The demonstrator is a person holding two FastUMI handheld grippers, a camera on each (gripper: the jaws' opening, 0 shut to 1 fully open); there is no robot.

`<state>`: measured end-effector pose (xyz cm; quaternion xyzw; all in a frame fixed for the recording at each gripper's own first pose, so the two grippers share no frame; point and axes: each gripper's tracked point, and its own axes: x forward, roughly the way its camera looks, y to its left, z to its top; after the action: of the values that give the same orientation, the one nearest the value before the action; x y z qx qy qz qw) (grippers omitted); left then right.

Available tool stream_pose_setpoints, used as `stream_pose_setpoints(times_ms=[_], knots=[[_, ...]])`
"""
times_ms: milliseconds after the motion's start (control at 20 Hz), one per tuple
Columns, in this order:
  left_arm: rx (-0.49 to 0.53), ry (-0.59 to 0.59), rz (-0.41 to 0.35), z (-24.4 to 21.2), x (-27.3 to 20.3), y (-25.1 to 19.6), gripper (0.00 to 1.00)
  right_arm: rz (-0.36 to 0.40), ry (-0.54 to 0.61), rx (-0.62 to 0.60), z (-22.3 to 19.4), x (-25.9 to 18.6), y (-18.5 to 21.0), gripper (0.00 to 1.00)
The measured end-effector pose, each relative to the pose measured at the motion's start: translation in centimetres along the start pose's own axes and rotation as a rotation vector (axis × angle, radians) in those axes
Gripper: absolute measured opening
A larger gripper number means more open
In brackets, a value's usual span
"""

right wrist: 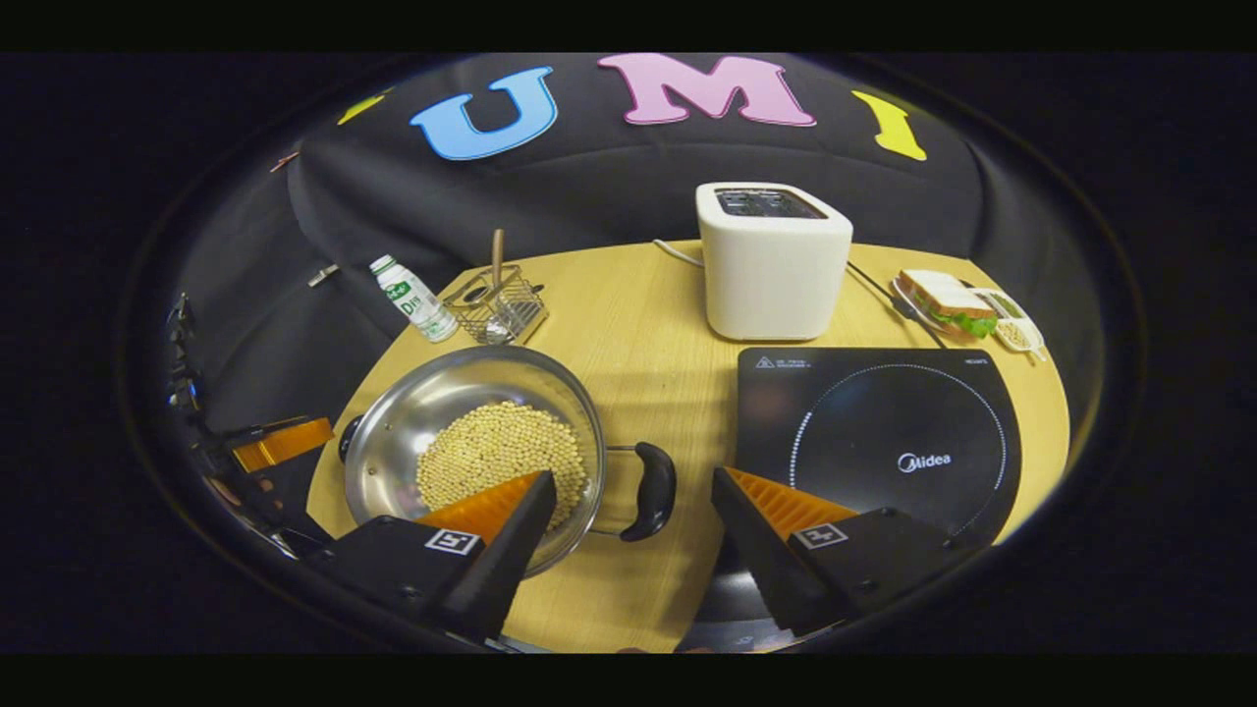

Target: First push the handle of the pot to place it horizontally, then grasp the pot with both hands and set it on the induction cooktop.

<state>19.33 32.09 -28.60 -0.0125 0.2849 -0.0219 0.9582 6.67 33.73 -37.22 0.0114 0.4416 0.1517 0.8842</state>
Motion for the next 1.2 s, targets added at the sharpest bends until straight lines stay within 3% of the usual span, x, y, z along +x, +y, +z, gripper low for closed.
stream_pose_setpoints(times_ms=[350,650,750,850,900,950,1100,1200], knots=[[-0.048,0.019,0.007,-1.5,3.0,0.5,0.96,0.005,0.024,0.025,-1.8,2.7,0.6,1.00],[-0.061,0.057,-0.036,-2.2,5.1,-0.2,0.96,0.000,0.024,0.050,-2.7,4.6,1.6,1.00],[-0.071,0.070,-0.048,-2.5,5.6,-0.5,0.94,-0.012,0.013,0.057,-2.5,4.9,1.5,0.94],[-0.086,0.093,-0.059,-3.1,6.1,-0.8,0.91,-0.022,0.007,0.063,-2.5,5.2,1.4,0.97],[-0.098,0.101,-0.065,-3.3,6.4,-1.0,0.84,-0.036,0.003,0.056,-2.6,5.3,1.2,0.96],[-0.110,0.103,-0.067,-3.5,6.6,-1.1,0.87,-0.040,-0.002,0.045,-2.6,5.4,1.1,0.95],[-0.152,0.122,-0.095,-4.1,7.3,-2.2,0.82,-0.060,-0.002,0.020,-2.8,5.7,0.8,0.92],[-0.147,0.129,-0.078,-4.4,7.7,-2.1,0.74,-0.068,0.002,0.029,-2.9,5.9,0.3,0.84]])
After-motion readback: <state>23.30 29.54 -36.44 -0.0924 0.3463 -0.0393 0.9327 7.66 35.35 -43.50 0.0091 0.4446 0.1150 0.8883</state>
